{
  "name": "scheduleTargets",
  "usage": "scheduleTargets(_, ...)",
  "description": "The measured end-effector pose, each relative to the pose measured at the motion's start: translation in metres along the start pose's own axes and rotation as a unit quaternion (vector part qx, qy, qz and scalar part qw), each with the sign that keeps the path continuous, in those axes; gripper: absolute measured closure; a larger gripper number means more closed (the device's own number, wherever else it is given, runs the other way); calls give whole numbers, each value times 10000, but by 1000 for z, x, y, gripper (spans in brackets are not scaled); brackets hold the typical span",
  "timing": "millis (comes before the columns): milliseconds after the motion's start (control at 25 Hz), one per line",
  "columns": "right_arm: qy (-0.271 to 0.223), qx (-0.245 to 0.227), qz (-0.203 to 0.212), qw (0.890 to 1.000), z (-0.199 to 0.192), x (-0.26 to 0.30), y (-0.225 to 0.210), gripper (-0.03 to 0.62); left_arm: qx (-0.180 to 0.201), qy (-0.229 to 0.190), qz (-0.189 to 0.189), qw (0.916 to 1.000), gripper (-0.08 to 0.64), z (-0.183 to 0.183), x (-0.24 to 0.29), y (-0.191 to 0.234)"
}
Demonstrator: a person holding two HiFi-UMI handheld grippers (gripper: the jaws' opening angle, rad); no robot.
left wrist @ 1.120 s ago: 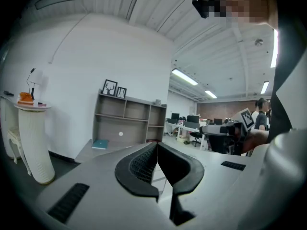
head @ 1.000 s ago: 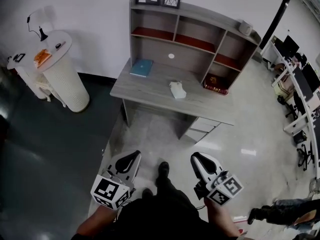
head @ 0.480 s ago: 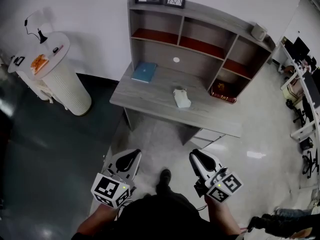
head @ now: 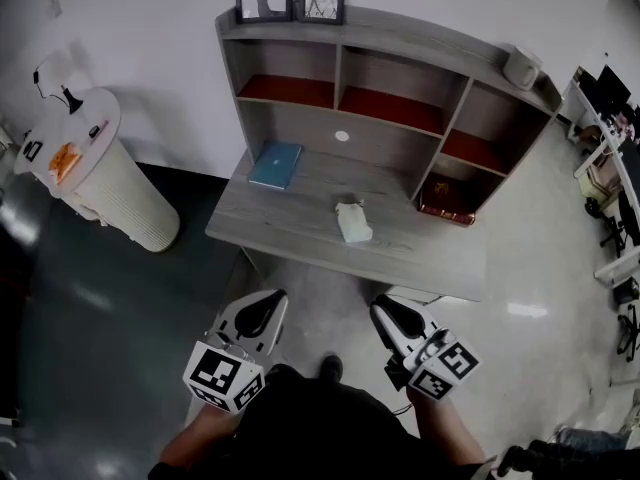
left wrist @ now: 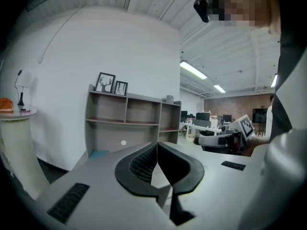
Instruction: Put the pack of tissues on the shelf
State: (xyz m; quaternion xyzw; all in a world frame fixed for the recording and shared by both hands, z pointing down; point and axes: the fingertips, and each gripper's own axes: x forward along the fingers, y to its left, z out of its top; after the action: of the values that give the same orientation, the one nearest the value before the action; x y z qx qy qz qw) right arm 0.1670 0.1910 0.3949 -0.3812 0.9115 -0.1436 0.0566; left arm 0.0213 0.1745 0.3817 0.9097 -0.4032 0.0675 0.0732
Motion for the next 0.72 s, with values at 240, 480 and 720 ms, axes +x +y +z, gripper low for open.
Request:
scheduleTargets(240, 76, 93, -81, 9999, 3, 16, -37, 571, -29, 26, 99, 9999, 543, 5, 37, 25)
scheduleTargets(480, 128, 77, -205, 9997, 9, 55, -70, 571, -82, -68, -42, 9999, 543, 10, 79, 61)
scheduleTargets(720, 150, 57, -359, 9992, 27, 120, -108, 569, -99, -188, -187, 9996, 543, 25, 128, 124)
